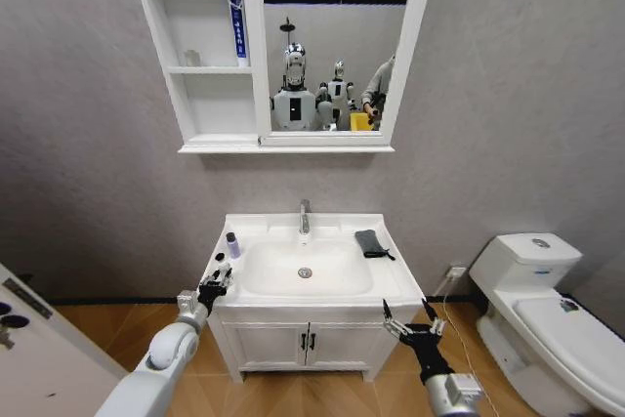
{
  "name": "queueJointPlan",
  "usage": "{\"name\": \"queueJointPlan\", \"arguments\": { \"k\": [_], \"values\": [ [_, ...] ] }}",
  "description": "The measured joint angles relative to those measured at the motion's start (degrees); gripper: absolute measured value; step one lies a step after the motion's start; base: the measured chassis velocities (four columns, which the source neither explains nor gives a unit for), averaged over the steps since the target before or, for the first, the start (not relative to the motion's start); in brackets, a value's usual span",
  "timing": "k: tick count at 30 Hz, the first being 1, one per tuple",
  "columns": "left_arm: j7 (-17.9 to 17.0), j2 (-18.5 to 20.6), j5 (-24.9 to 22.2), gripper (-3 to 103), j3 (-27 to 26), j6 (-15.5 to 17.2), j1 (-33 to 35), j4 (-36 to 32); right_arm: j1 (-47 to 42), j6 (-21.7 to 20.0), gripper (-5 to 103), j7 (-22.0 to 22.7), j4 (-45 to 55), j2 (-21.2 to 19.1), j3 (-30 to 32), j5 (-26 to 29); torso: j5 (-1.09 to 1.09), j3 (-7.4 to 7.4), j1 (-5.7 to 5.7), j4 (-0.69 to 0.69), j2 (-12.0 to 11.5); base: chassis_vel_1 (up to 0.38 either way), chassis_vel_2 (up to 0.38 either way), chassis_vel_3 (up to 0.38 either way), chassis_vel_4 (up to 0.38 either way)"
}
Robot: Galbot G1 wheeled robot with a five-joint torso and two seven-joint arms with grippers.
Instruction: Move facial cleanser and shampoo from washbasin to cabinet, then wipe washbasin with towel.
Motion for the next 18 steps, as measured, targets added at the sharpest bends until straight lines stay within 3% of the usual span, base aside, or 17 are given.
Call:
{"name": "queueJointPlan", "arguments": {
  "k": [5,11,18],
  "values": [
    [-0.1,0.7,0.0,30,-0.8,0.0,0.9,-1.9,-0.1,0.0,100,0.0,0.5,0.0,0.0,-0.1,0.00,0.00,0.00,0.00,0.0,0.000,0.000,0.000,0.000],
    [-1.0,4.3,-0.2,30,-2.9,0.2,2.5,-7.9,-0.1,0.0,100,0.0,1.0,0.1,0.0,-0.1,0.00,0.00,0.00,0.01,0.0,0.000,0.000,0.000,0.000],
    [-1.6,11.7,-5.3,30,-7.3,3.0,3.8,-16.5,-0.2,-1.9,100,1.9,1.7,0.5,-0.5,0.1,-0.02,0.00,0.00,0.01,0.0,0.000,0.000,0.000,0.000]
  ]
}}
